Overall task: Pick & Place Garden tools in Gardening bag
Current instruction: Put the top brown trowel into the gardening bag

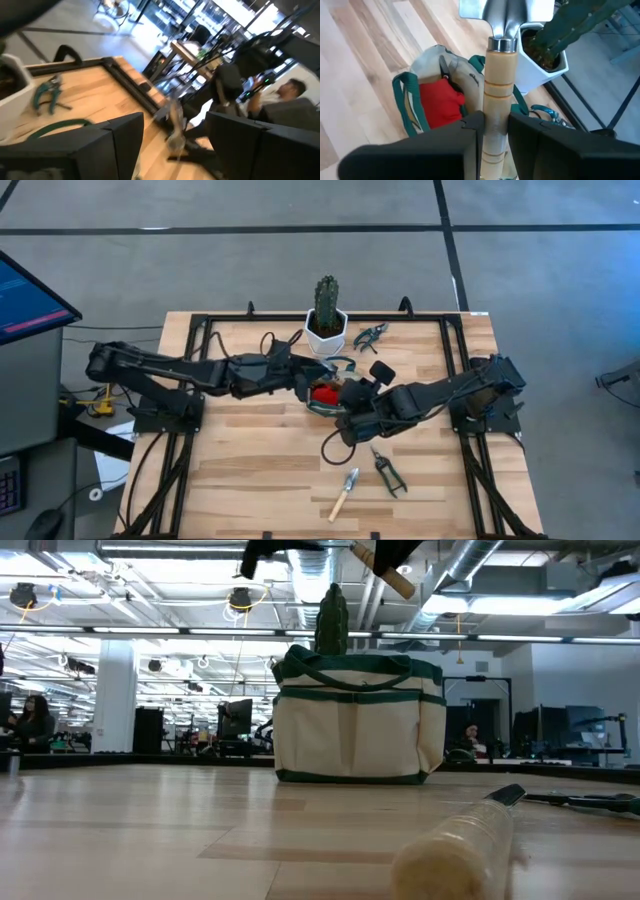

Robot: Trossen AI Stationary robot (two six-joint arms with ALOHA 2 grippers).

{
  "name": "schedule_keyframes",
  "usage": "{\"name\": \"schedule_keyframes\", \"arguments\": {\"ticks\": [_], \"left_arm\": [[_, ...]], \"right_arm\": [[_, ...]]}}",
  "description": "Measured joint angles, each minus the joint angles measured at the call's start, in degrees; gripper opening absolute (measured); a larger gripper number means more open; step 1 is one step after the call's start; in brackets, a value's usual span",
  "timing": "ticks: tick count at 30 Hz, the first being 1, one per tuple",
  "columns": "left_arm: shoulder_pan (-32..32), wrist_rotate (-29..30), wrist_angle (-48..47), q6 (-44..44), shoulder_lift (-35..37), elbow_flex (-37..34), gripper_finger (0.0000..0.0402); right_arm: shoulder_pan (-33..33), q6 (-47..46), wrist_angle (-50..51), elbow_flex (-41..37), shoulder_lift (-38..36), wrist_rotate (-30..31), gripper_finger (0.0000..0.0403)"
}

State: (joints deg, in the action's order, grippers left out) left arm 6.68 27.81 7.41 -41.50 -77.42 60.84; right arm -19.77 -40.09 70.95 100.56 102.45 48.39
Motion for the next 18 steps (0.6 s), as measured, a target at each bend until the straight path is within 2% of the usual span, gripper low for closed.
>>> {"name": "schedule_keyframes", "arguments": {"ticks": [10, 18], "left_arm": [[-0.01, -0.02, 3.21, 0.22, -2.78, 0.08, 0.019], [0.0, 0.0, 3.24, 0.49, -2.58, 0.01, 0.0118]], "right_arm": [[0.06, 0.01, 0.42, 0.0, 0.0, 0.12, 0.0055], [0.06, 0.01, 0.44, 0.01, 0.0, 0.1, 0.0055]]}}
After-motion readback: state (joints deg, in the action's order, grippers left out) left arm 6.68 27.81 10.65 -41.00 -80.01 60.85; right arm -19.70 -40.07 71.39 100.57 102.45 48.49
